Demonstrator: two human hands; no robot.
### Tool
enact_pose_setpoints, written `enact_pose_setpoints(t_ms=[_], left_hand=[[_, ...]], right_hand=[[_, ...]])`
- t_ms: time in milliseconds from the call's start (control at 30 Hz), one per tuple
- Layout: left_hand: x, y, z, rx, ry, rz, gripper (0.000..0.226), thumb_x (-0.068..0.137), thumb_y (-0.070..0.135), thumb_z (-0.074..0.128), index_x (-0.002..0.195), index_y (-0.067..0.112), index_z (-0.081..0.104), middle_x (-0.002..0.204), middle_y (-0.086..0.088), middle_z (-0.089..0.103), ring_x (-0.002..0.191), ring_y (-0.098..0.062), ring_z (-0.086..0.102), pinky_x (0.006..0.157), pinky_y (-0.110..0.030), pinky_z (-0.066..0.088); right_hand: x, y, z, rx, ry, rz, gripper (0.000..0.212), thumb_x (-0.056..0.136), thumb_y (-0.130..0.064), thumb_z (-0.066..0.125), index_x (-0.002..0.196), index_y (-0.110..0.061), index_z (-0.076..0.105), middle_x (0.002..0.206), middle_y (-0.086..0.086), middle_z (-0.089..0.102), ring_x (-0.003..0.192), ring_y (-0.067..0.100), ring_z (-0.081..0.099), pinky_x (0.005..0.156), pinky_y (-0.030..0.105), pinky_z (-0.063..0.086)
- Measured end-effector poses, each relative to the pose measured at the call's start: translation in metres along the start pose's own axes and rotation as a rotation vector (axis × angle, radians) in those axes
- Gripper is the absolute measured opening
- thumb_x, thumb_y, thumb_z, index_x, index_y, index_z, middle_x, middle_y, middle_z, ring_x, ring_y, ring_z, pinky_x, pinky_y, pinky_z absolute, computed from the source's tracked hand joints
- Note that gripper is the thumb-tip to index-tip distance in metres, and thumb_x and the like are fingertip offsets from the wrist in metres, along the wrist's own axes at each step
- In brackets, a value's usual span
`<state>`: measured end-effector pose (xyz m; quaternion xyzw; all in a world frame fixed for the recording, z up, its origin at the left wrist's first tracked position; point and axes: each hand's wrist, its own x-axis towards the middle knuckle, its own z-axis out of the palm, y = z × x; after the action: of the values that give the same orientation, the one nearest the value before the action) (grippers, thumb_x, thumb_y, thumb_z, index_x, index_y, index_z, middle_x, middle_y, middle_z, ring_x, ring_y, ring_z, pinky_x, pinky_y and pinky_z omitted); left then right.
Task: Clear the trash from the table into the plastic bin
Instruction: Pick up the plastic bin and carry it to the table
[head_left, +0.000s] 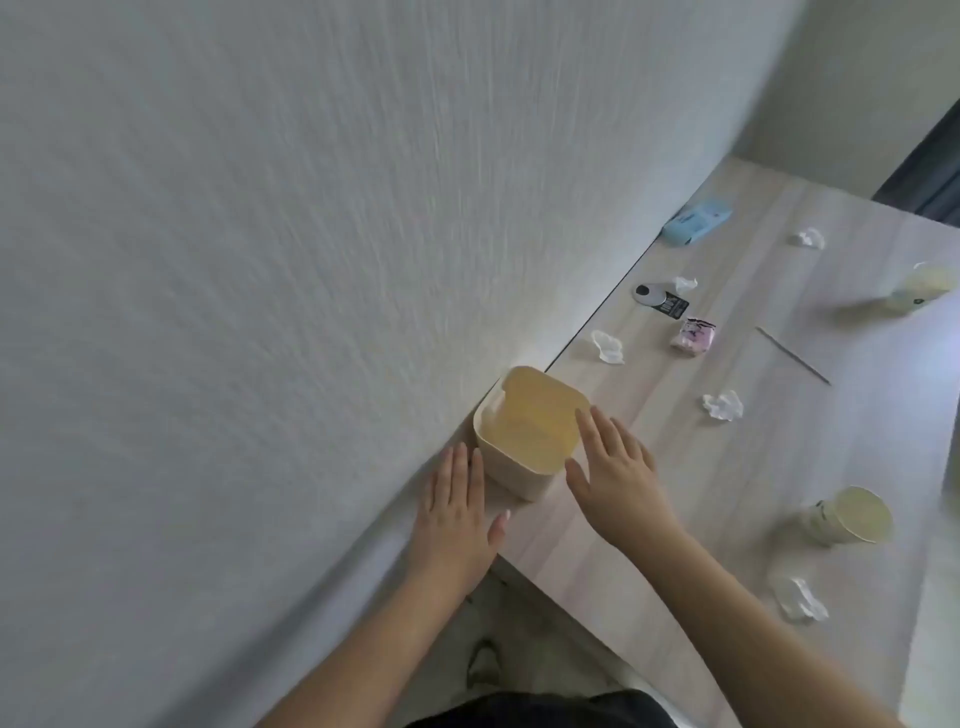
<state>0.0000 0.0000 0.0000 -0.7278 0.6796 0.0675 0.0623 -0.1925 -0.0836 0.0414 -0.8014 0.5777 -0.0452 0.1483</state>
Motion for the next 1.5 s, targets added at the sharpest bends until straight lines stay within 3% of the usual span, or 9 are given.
enact_pose_setpoints(t_ms=[167,367,500,633,900,1067,1200,1333,1500], left_hand=[[0.018,-0.002,0.002,-0.358,-0.046,-0.087,0.085,0.092,0.065,0.012,0.154,0.010,-0.006,0.164,-0.012,0.004,0.150,-0.025,0.005,0.120,-0.040,0.008],[0.033,-0.001,-0.008,-0.867,-0.106,-0.135,0.079,0.096,0.057,0.035,0.155,0.016,0.002,0.164,-0.007,0.011,0.148,-0.020,0.014,0.116,-0.034,0.015],[0.036,0.002,-0.017,-1.195,-0.148,-0.194,0.072,0.099,0.046,0.042,0.155,0.025,0.002,0.163,0.004,0.013,0.146,-0.011,0.015,0.107,-0.022,0.016],[0.032,0.001,-0.016,-1.182,-0.154,-0.099,0.073,0.098,0.046,0.042,0.154,0.028,-0.001,0.161,0.010,0.012,0.138,0.001,0.011,0.107,-0.019,0.013],[0.030,0.016,-0.015,-1.214,-0.145,0.012,0.068,0.090,0.070,0.034,0.151,0.042,0.020,0.156,0.021,0.027,0.140,0.001,0.025,0.113,-0.031,0.028],[0.041,0.032,-0.033,-1.241,-0.213,0.079,0.062,0.086,0.077,0.026,0.135,0.044,0.043,0.138,0.021,0.049,0.129,0.004,0.042,0.094,-0.007,0.032],[0.053,0.049,-0.043,-1.273,-0.335,0.125,0.063,0.090,0.073,0.018,0.127,0.038,0.056,0.125,0.016,0.061,0.115,0.000,0.054,0.095,-0.025,0.042],[0.066,0.069,-0.052,-1.241,-0.465,0.189,0.066,0.086,0.078,0.027,0.118,0.032,0.061,0.113,0.008,0.068,0.101,-0.005,0.062,0.088,-0.030,0.047],[0.072,0.098,-0.053,-1.031,-0.509,0.246,0.043,0.074,0.077,0.053,0.096,0.040,0.057,0.101,0.011,0.067,0.092,-0.008,0.063,0.075,-0.027,0.049]], right_hand=[[0.020,-0.003,0.005,0.196,0.026,0.131,0.067,0.096,-0.049,0.032,0.152,-0.028,0.001,0.161,-0.001,0.011,0.146,0.022,0.016,0.117,0.042,0.017],[0.034,-0.007,0.018,0.593,-0.037,0.393,0.073,0.094,-0.040,0.048,0.151,-0.030,0.004,0.159,-0.003,0.016,0.140,0.025,0.032,0.106,0.040,0.035],[0.041,-0.008,0.024,0.948,-0.191,0.566,0.065,0.090,-0.027,0.050,0.145,-0.040,0.018,0.137,0.000,0.047,0.103,0.022,0.061,0.078,0.035,0.058],[0.041,-0.003,0.026,1.095,-0.205,0.610,0.058,0.089,-0.013,0.047,0.139,-0.038,0.030,0.123,0.008,0.056,0.103,0.022,0.061,0.062,0.027,0.060],[0.011,0.034,0.022,1.152,-0.081,0.657,0.054,0.090,-0.009,0.048,0.131,-0.042,0.038,0.119,0.001,0.059,0.096,0.021,0.065,0.063,0.034,0.061],[-0.021,0.060,0.003,1.179,0.015,0.695,0.054,0.091,-0.006,0.047,0.131,-0.040,0.040,0.117,-0.002,0.061,0.095,0.020,0.066,0.064,0.035,0.061],[-0.051,0.077,-0.010,1.170,0.042,0.722,0.054,0.089,-0.008,0.047,0.132,-0.040,0.041,0.120,0.000,0.062,0.088,0.022,0.071,0.068,0.038,0.062],[-0.083,0.082,-0.022,1.118,0.022,0.713,0.057,0.088,-0.013,0.047,0.134,-0.046,0.037,0.117,-0.004,0.063,0.090,0.018,0.069,0.062,0.031,0.060],[-0.120,0.088,-0.024,1.145,0.030,0.710,0.063,0.082,-0.017,0.047,0.139,-0.043,0.035,0.120,0.001,0.062,0.095,0.020,0.068,0.068,0.035,0.061]])
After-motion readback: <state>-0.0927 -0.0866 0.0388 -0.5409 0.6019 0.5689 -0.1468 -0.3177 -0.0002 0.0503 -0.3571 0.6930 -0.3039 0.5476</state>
